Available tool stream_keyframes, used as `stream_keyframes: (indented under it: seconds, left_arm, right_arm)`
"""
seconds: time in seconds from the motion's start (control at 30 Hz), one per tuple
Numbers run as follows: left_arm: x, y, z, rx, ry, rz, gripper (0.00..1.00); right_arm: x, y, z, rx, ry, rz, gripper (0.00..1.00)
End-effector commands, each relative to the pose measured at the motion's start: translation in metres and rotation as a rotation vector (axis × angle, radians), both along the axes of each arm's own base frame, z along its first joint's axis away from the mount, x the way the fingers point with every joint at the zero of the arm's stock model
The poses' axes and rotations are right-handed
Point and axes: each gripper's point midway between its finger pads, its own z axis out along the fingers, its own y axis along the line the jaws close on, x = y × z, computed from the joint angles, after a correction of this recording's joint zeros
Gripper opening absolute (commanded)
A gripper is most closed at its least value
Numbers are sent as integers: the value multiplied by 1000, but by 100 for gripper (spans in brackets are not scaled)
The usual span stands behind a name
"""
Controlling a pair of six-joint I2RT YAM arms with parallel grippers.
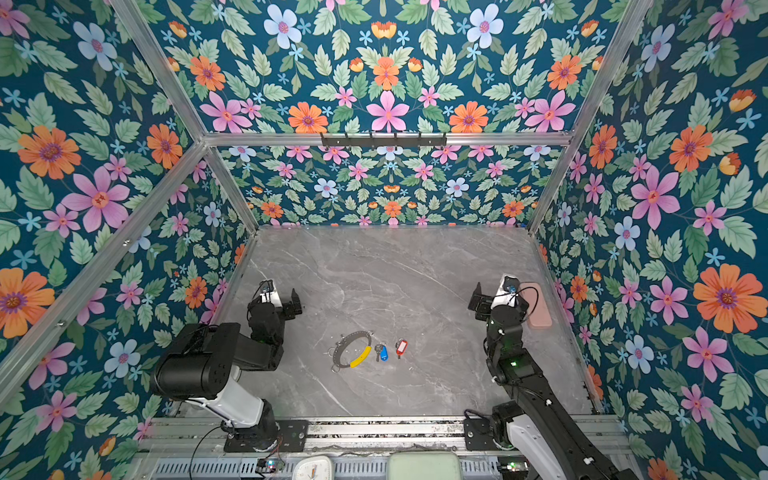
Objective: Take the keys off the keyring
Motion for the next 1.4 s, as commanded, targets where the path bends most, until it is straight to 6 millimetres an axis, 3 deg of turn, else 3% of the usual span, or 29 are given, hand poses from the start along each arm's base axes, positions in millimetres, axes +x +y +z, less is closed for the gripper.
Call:
stream_keyframes:
  seconds: [0.0, 0.2, 0.33, 0.53, 0.6, 0.67, 1.37]
  left_arm:
    - [4, -5, 13, -9, -61, -33, 100]
    - [3, -5, 14, -8, -61, -32, 100]
    - [3, -5, 14, -7, -61, -32, 100]
    - [3, -5, 13, -7, -59, -33, 100]
    - [4, -5, 13, -11, -59, -34, 100]
    - [4, -5, 12, -12, -55, -34, 100]
    - [4, -5, 13, -9, -60, -33, 100]
  right_arm:
    - [5, -8, 2, -38, -45, -19, 99]
    - [25, -29, -46, 16, 47, -20, 99]
    - [35, -43, -60, 85, 40, 2, 99]
    - [47, -37, -97, 94, 75, 50, 99]
    - [54, -34, -94, 74, 27, 82, 99]
    - [58, -28, -108, 78, 151, 95, 99]
    - [60, -26, -105, 53, 132, 88, 99]
